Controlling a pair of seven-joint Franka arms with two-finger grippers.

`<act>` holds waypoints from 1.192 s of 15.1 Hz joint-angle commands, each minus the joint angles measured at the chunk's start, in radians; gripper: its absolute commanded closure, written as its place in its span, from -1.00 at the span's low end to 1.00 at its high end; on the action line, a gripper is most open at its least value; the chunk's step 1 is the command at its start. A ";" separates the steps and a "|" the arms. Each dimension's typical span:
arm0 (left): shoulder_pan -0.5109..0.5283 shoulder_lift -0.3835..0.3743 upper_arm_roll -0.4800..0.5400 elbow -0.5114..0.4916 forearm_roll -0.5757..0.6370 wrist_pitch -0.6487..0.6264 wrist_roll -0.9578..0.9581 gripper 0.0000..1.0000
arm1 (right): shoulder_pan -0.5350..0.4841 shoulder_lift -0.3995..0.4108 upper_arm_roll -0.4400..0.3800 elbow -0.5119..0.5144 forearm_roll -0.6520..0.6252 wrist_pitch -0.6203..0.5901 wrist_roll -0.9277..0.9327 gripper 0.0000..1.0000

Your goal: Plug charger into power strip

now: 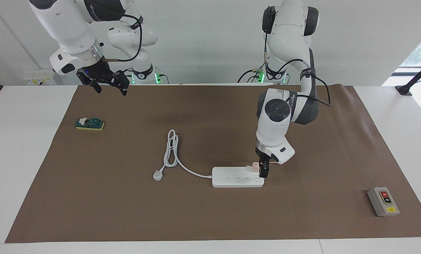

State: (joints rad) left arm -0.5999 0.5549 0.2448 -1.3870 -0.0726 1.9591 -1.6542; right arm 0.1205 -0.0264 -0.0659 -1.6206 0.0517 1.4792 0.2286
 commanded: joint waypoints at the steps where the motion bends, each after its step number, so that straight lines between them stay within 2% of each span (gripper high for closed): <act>1: 0.025 -0.081 -0.001 -0.018 -0.015 -0.058 0.094 -1.00 | -0.013 -0.009 0.006 -0.001 -0.013 -0.016 -0.022 -1.00; 5: 0.075 -0.182 -0.001 -0.018 -0.015 -0.159 0.316 -1.00 | -0.012 -0.010 0.006 -0.001 -0.013 -0.016 -0.022 -1.00; 9: 0.132 -0.292 0.001 -0.030 -0.010 -0.288 0.704 -1.00 | -0.012 -0.010 0.006 -0.001 -0.013 -0.016 -0.022 -1.00; 15: 0.241 -0.398 0.001 -0.041 0.011 -0.414 1.207 -1.00 | -0.012 -0.010 0.006 -0.001 -0.013 -0.016 -0.022 -1.00; 17: 0.279 -0.453 0.002 -0.075 0.017 -0.443 1.363 -1.00 | -0.013 -0.010 0.006 -0.001 -0.013 -0.016 -0.022 -1.00; 18: 0.307 -0.520 0.001 -0.125 0.045 -0.462 1.464 -1.00 | -0.013 -0.010 0.006 -0.001 -0.013 -0.016 -0.022 -1.00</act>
State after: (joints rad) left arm -0.3179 0.1358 0.2549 -1.4171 -0.0611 1.5169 -0.3064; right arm 0.1205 -0.0264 -0.0659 -1.6206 0.0517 1.4792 0.2286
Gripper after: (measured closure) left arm 0.000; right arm 0.000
